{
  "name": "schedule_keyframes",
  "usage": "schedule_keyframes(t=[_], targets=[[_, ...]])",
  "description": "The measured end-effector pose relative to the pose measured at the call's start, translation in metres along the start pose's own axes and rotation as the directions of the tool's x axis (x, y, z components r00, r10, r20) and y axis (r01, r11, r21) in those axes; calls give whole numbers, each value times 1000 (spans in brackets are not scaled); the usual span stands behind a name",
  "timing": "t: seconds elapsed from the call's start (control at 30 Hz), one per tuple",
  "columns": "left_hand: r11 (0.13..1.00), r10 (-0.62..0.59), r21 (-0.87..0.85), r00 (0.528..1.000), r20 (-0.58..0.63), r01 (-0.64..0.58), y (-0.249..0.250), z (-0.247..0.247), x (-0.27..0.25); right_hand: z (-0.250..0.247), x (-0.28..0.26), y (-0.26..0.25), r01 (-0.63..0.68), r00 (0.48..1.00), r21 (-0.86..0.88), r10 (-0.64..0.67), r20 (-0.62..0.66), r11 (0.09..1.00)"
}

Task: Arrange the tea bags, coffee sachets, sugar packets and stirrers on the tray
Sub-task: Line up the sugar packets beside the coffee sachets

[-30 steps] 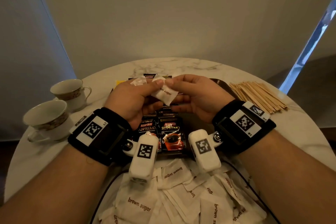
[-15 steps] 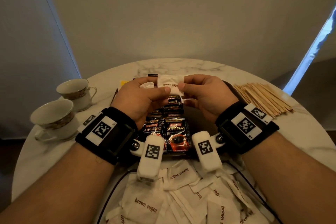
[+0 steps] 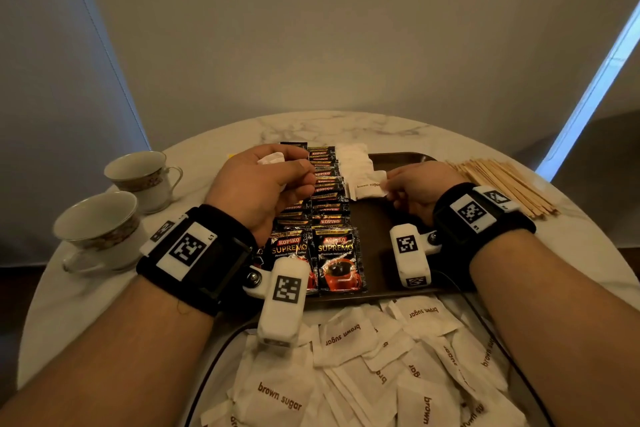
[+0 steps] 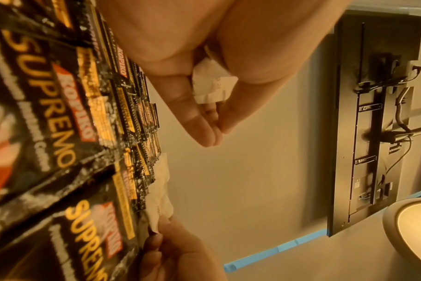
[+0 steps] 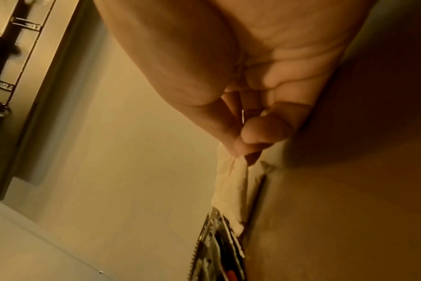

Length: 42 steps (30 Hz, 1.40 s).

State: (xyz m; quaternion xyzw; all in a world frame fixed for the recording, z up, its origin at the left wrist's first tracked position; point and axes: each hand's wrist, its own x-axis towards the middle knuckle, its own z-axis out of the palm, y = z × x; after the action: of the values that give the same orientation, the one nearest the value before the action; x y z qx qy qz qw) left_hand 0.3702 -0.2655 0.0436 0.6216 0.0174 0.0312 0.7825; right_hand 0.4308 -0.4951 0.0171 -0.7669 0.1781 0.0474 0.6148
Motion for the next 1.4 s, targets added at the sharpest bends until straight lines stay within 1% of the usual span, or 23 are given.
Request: schedule_keyframes(t=[0.2,0.43,0.5,0.57,0.63,0.7,0.77,0.83,0.9,0.97,1.03,1.17,1.23,1.3,1.4], targets=[[1000,5,-8,1000,-1,-5,3,-1,-1,5,3,-2,-17,998,-108,23,51,994],[1000,-5,-11,1000,2,5,6,-2,-2,2,1,-2,3,998,-121,5,65,993],[999,-18,-31,1000,-6,18,7,-2,-2,0,-1,-2,20,999,-73,-18,35,997],[997,-40,-61,999,-9,39,8,-1,-1,0,-4,-3,60,998,25,-60,16,998],[994,-63,-87,998,-1,63,9,0,-3,4,-11,-6,73,993,178,-88,74,981],[991,-84,-105,996,12,85,10,2,-6,10,-15,-9,17,981,300,-74,179,954],[988,-103,-114,994,24,105,11,4,-7,15,-18,-10,-45,967,293,-32,255,955],[984,-118,-127,992,31,121,11,4,-9,17,-20,-9,-61,961,248,-10,277,967],[981,-129,-138,991,45,134,11,4,-9,17,-22,-9,-51,960,263,-25,278,963],[980,-135,-139,989,55,141,10,4,-9,17,-26,-10,-13,958,315,-79,277,949],[981,-129,-136,990,58,136,10,5,-10,16,-33,-14,62,946,330,-160,280,942],[988,-125,-83,991,52,129,6,7,-8,18,-48,-17,238,895,281,-322,308,930],[991,-119,-53,992,37,121,4,6,-8,22,-55,-18,314,880,217,-370,300,924],[994,-110,-5,994,26,111,4,6,-8,25,-62,-19,370,861,201,-416,293,907],[996,-80,41,996,43,79,5,6,-9,29,-69,-19,413,813,204,-460,357,888]])
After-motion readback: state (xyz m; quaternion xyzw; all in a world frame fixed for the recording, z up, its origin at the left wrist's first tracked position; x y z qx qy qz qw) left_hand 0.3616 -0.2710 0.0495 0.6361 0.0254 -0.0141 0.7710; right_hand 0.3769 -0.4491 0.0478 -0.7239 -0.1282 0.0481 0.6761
